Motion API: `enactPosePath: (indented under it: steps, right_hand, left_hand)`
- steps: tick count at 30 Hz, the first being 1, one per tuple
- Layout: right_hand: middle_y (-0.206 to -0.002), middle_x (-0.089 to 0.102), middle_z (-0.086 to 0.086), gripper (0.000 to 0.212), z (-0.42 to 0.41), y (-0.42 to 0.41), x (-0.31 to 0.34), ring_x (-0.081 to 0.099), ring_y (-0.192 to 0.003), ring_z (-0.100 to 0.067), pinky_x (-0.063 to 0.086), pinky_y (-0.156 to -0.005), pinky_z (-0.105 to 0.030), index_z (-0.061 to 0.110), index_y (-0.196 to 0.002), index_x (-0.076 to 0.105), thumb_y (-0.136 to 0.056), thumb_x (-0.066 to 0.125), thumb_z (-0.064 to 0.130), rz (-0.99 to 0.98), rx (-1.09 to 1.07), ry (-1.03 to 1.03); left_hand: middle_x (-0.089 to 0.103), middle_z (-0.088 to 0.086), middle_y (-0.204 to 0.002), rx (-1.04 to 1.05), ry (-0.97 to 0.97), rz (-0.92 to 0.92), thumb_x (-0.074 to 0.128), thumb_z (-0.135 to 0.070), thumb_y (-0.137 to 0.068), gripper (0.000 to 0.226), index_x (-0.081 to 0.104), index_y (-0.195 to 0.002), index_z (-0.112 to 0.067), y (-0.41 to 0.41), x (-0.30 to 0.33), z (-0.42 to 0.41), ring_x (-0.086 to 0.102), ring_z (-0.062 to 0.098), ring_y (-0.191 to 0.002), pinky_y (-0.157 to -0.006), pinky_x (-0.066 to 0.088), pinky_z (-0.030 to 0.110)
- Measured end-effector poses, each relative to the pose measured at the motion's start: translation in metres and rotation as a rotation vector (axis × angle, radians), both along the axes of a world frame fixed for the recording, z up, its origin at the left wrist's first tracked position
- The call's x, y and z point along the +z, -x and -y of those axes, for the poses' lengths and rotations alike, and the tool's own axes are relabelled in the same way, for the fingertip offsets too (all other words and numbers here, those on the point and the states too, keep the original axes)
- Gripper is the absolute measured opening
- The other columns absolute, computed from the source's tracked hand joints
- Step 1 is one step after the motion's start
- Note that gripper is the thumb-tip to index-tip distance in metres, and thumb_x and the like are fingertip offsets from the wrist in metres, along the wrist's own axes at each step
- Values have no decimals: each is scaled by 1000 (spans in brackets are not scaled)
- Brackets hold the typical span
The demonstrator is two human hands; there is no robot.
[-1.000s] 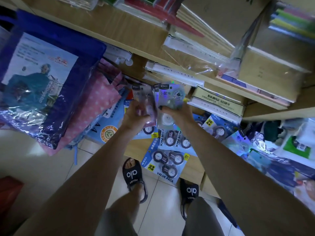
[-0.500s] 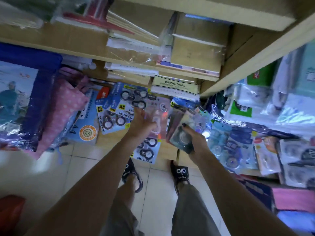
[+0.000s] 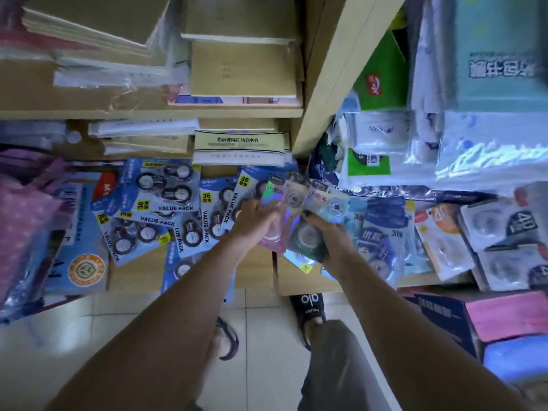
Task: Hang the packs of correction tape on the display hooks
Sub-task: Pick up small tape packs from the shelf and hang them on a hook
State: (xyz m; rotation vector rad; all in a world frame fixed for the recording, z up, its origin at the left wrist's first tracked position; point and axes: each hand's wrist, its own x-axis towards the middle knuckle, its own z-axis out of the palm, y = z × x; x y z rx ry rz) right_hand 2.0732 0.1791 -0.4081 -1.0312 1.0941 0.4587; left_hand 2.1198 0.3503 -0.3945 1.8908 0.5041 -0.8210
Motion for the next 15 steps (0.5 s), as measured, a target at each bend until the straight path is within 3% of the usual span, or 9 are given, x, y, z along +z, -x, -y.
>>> enactPosePath:
  steps: [2,3,5,7,8,11,13,15]
  right_hand:
    - [-115,77,-23,59,2,0,-2,77,-90,-35,63,-64,-39,2,-129,67,-77,90,19,6,-11,-13]
    - [-115,77,-23,60,3,-1,-4,77,-89,-34,62,-63,-38,3,-130,66,-78,90,18,9,-17,-21]
    - [-115,77,-22,65,4,-1,-4,78,-94,-35,64,-67,-43,6,-132,63,-75,92,18,9,-23,-36]
    - [-114,77,-21,73,3,0,-5,78,-98,-37,65,-74,-51,9,-133,61,-70,95,21,-7,-33,-27]
    - [-114,77,-20,73,3,0,-3,78,-99,-37,65,-77,-53,10,-132,60,-69,96,21,-11,-32,-26]
    - [-117,78,-19,57,4,1,0,77,-104,-37,64,-82,-53,11,-128,65,-77,90,15,11,-47,-78]
    - [-116,78,-19,51,6,2,6,78,-99,-35,66,-77,-49,9,-130,65,-83,85,10,20,-45,-124]
    - [-107,81,-16,46,7,3,11,80,-86,-30,66,-68,-44,6,-130,65,-87,80,7,26,-13,-153]
  left_hand:
    - [60,4,-91,-77,0,-16,62,-40,-85,21,59,-86,-20,-1,-1,2,63,28,-85,-70,50,36]
    - [57,6,-90,-111,0,-6,59,-42,-85,24,56,-86,-18,-1,-2,3,61,33,-90,-76,51,42]
    - [55,10,-96,-158,-28,34,55,-48,-87,28,56,-91,-20,-1,1,6,59,39,-104,-85,50,46]
    - [53,14,-121,-167,-107,62,55,-58,-88,48,55,-115,-18,-2,5,10,52,38,-120,-97,49,51]
    - [51,13,-123,-157,-106,66,56,-57,-90,49,53,-119,-17,-3,7,11,51,36,-119,-97,49,47]
    - [46,0,-90,-150,-34,77,55,-37,-104,22,46,-89,-24,-5,13,13,50,16,-80,-71,37,33]
    - [47,0,-88,-156,-8,68,55,-34,-105,24,45,-83,-28,-6,12,12,50,13,-77,-68,36,32]
    - [53,0,-89,-155,34,63,57,-38,-103,14,52,-95,-27,-5,12,9,55,12,-80,-69,39,29]
